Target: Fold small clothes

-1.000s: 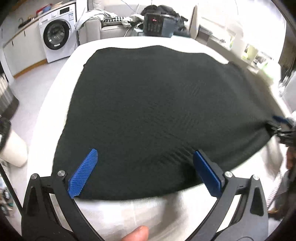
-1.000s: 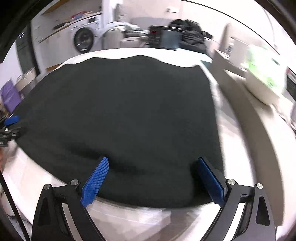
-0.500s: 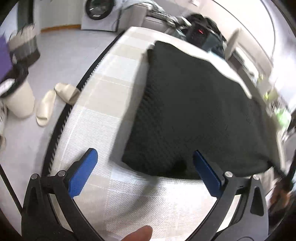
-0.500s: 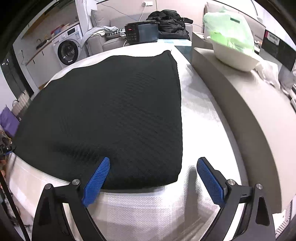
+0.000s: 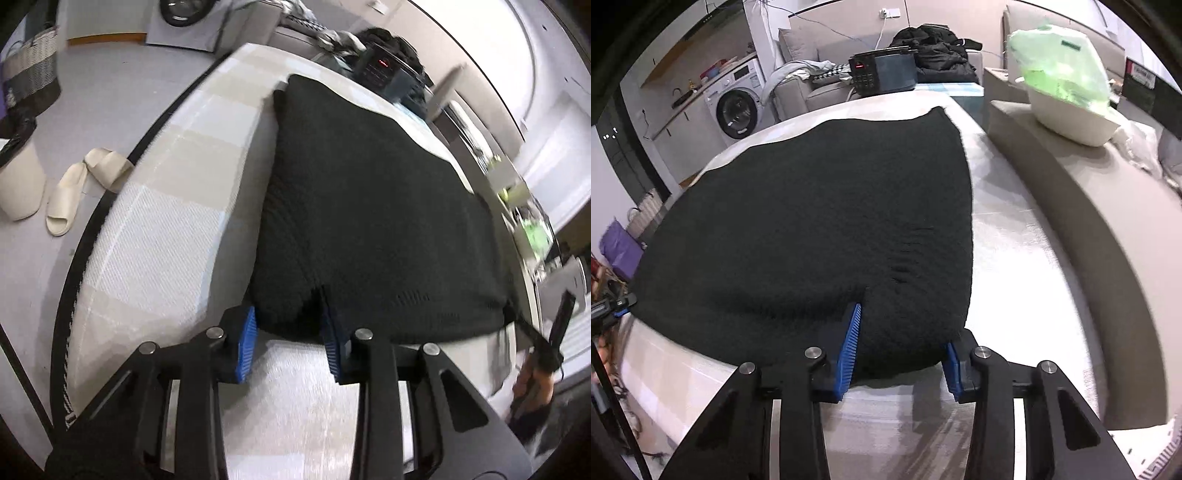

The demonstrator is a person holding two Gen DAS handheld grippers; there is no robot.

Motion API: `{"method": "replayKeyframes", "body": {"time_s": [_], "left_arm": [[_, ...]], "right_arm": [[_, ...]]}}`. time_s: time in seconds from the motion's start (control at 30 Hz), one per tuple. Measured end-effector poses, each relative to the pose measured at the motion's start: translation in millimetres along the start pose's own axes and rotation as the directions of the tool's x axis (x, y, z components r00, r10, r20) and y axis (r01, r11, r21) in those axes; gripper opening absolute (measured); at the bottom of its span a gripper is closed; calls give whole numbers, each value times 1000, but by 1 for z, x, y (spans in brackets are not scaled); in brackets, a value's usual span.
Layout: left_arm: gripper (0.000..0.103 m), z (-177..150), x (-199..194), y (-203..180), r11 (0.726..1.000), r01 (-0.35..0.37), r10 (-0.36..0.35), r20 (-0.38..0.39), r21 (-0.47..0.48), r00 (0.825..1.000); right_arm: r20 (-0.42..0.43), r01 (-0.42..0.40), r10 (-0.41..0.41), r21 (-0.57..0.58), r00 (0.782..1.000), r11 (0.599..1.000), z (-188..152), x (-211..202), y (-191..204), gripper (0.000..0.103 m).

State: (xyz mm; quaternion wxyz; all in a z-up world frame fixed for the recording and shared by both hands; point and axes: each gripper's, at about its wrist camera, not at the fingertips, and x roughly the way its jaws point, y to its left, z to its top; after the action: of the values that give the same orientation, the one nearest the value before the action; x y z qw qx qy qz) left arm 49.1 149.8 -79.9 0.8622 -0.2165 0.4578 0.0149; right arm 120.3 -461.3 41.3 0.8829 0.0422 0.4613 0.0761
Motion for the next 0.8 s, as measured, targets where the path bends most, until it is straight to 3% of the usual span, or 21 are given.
{"method": "replayKeyframes", "body": {"time_s": [0.1,0.27,0.33,0.4,0.53,0.63,0.8], "left_arm": [[29,1,-1,1,1000,7,-7,4,-19,1000],[53,5,-7,-5,997,-75,76,53,-8,996],[66,9,-8,-11,997,-72,71,75,9,995],[72,16,-3,-16,999,-47,45,91,18,995],[72,40,24,-19,999,-50,49,48,11,998],[72,55,34,-20,998,-65,65,48,4,997],[69,69,46,-22,998,-68,68,52,0,996]], "right_arm": [[-8,-22,22,35,1000,999,-1,-2,-6,41],[9,-18,18,49,1000,999,4,-14,-6,53],[35,-6,4,32,999,999,9,-20,-2,56],[42,-1,0,25,999,1000,18,-18,0,58],[7,6,-6,60,1000,998,40,3,-11,58],[6,-40,40,118,999,992,54,12,-29,58],[-21,-48,51,148,998,988,73,29,-40,57]]}}
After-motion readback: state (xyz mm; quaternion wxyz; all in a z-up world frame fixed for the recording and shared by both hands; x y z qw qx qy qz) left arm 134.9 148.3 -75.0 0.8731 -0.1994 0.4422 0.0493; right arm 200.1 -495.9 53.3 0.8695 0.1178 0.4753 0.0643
